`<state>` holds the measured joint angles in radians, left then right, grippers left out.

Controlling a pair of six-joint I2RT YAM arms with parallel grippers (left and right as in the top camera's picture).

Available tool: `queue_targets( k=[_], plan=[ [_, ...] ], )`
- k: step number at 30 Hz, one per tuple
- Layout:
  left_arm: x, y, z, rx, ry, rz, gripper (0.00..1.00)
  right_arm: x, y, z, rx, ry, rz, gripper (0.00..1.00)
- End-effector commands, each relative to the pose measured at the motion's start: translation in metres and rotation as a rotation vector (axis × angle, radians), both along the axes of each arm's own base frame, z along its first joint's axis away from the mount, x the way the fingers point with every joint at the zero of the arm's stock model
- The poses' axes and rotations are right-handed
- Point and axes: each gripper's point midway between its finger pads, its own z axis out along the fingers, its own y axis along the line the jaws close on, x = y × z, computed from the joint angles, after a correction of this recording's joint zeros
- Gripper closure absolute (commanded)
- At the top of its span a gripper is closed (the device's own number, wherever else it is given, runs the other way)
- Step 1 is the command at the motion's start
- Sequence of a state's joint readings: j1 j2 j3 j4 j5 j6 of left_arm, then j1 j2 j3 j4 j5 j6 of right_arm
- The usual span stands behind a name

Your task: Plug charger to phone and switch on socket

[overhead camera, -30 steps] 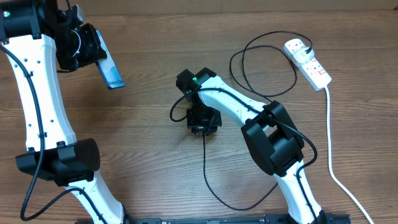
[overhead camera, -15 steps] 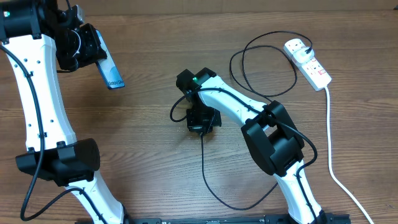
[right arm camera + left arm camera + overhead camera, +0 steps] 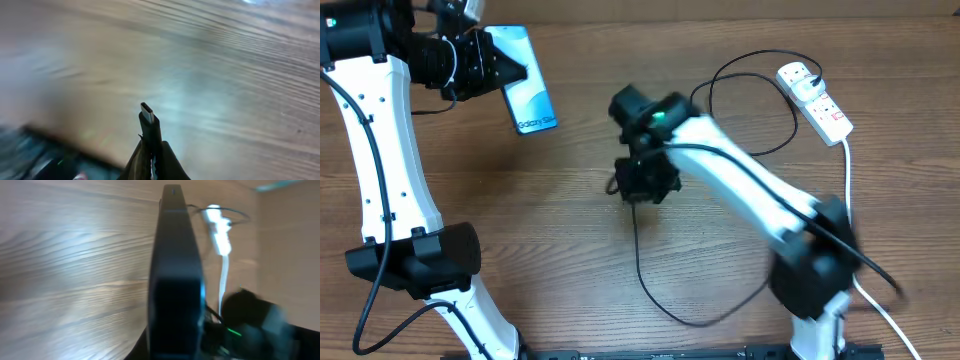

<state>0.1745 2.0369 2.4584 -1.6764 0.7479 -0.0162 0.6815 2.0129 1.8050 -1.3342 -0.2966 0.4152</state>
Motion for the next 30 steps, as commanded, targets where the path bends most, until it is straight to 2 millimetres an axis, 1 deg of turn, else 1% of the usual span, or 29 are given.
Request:
queue_targets(
  k=[1, 3, 5, 7, 8, 13, 18, 20, 22, 26, 30],
  plan=[
    [-0.006, -0.033, 0.037, -0.234, -0.125, -0.15, 0.96, -0.013, 0.004, 0.084, 0.244, -0.111, 0.099, 0.96],
    [-0.01, -0.04, 0.048, -0.301, -0.155, -0.187, 0.96, -0.018, 0.002, 0.106, 0.303, -0.142, 0.115, 0.96],
    [-0.014, -0.047, 0.058, -0.361, -0.178, -0.217, 0.96, -0.022, -0.001, 0.12, 0.345, -0.16, 0.119, 0.96],
    [-0.016, -0.051, 0.064, -0.399, -0.186, -0.232, 0.96, -0.023, -0.001, 0.132, 0.386, -0.166, 0.117, 0.96],
    [-0.018, -0.057, 0.07, -0.434, -0.195, -0.25, 0.96, -0.025, 0.001, 0.14, 0.442, -0.162, 0.135, 0.96],
    [-0.022, -0.068, 0.077, -0.476, -0.199, -0.283, 0.96, -0.036, 0.018, 0.166, 0.644, -0.14, 0.246, 0.96],
    [-0.025, -0.078, 0.076, -0.476, -0.192, -0.307, 0.96, -0.038, 0.023, 0.174, 0.7, -0.136, 0.264, 0.96],
    [-0.027, -0.083, 0.077, -0.479, -0.189, -0.32, 0.96, -0.039, 0.027, 0.181, 0.743, -0.136, 0.278, 0.96],
    [-0.028, -0.088, 0.076, -0.479, -0.186, -0.332, 0.96, -0.037, 0.028, 0.183, 0.758, -0.145, 0.28, 0.96],
    [-0.031, -0.095, 0.076, -0.48, -0.182, -0.35, 0.96, -0.03, 0.024, 0.188, 0.783, -0.15, 0.266, 0.97],
    [-0.03, -0.094, 0.072, -0.452, -0.176, -0.345, 0.96, -0.025, 0.018, 0.193, 0.815, -0.142, 0.249, 0.96]
  ],
)
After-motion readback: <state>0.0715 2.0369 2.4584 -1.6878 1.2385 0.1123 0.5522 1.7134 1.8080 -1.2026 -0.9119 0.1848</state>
